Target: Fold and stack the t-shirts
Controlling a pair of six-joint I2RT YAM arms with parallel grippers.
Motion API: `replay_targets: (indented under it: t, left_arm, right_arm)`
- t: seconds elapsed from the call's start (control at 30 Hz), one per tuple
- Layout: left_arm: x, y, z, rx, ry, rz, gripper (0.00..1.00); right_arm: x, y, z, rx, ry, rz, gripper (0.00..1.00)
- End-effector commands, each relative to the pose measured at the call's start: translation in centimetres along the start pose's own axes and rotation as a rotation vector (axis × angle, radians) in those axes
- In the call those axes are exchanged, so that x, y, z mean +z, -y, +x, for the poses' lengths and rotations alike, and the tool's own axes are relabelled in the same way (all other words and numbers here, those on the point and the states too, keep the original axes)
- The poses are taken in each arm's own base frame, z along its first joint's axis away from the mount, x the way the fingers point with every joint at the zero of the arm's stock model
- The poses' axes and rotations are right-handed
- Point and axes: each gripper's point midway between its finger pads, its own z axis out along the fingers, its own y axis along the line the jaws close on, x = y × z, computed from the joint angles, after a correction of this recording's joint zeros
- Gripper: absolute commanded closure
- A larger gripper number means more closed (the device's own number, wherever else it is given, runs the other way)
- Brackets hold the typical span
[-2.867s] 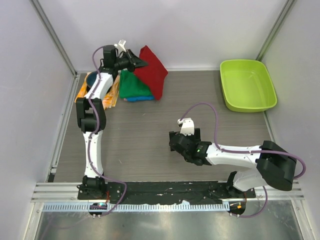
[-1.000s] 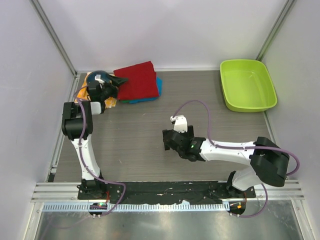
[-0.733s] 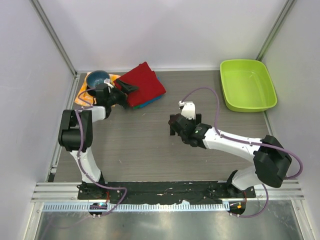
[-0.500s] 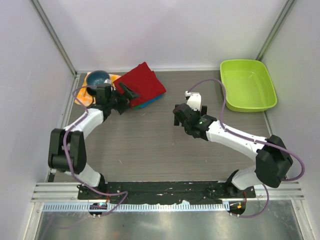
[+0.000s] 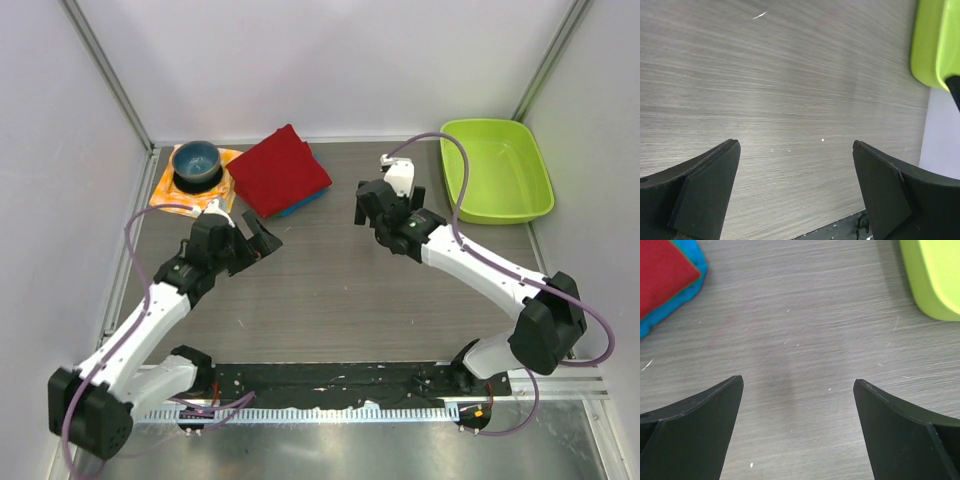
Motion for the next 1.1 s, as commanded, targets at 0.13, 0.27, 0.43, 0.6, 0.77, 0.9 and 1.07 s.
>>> replay_targets:
  t: [0.13,0.27,0.43,0.6,0.77,0.9,1.07]
  left_arm:
    - [-7.9,4.3,-5.5,0.220,0.285,0.051,0.00]
    - [-8.5,5.5,-7.0,0.276,0.281,0.017,0.00]
    - [-9.7,6.7,-9.6,0.297,0.401,0.034,0.00]
    - [-12.1,6.9,-12.0,0.324,0.484,-0.025,0.00]
    - [-14.1,6.5,-13.2,0.364,0.542,-0.066,0.00]
    - [-15.2,5.4,-13.9,0.377,0.588,-0.120,0.00]
    - [-15.7,4.7,-14.2,0.377,0.612,-0.152,0.00]
  right_arm:
    - [-1.7,2.7,-6.1,0.085,0.149,0.071,0.02]
    - [-2.5,2.8,-8.0,0.071,0.178,0.075,0.02]
    - [-3.7,3.7,-9.7,0.080,0.220,0.087,0.02]
    - [-4.8,4.7,-11.4,0.062,0.263,0.119,0.02]
    - [-5.7,5.9,-12.7,0.074,0.299,0.157,0.02]
    - [-6.2,6.3,-13.0,0.089,0.313,0.162,0.02]
    - [-5.7,5.9,-12.3,0.037,0.288,0.148,0.02]
